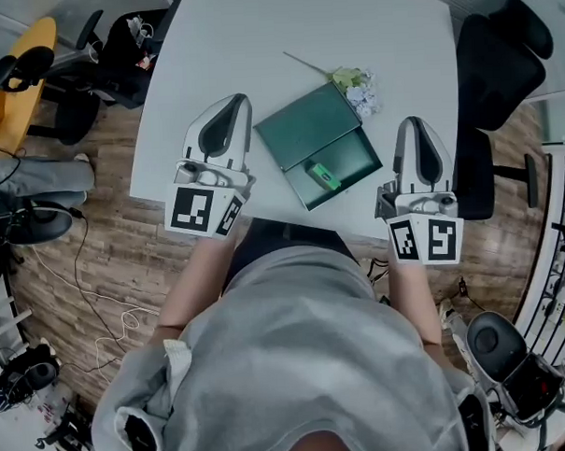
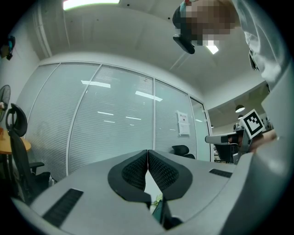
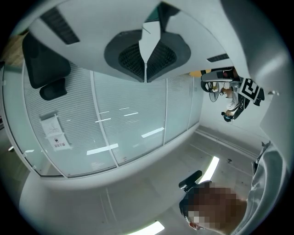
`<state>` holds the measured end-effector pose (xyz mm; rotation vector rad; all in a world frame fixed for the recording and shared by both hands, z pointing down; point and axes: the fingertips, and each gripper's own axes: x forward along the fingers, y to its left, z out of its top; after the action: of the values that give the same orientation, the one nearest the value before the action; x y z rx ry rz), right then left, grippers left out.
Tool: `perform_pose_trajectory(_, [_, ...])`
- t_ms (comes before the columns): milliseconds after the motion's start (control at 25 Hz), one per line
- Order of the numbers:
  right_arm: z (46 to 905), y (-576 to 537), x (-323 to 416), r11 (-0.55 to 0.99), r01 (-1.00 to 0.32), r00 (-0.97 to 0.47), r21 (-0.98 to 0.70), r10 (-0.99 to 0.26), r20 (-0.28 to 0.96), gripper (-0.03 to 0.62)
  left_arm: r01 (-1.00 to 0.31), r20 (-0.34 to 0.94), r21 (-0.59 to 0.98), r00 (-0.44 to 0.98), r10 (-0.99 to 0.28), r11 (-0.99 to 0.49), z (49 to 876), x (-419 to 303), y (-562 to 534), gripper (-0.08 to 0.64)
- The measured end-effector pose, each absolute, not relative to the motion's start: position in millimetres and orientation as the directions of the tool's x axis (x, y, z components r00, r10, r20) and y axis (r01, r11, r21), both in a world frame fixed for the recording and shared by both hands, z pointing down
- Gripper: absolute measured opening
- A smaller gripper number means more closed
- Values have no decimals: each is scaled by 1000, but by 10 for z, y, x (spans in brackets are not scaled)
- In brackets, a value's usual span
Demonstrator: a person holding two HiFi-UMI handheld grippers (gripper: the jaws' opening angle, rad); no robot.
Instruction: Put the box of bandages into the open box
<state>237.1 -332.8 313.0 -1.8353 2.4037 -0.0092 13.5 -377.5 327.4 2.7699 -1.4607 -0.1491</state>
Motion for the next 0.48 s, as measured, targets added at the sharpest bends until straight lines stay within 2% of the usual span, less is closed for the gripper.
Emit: perform_pose_trajectory(480, [3145, -3304, 2371, 271, -958, -265, -94, -961, -75, 55, -819, -79, 49, 567, -820, -572, 3253, 192, -3747, 20])
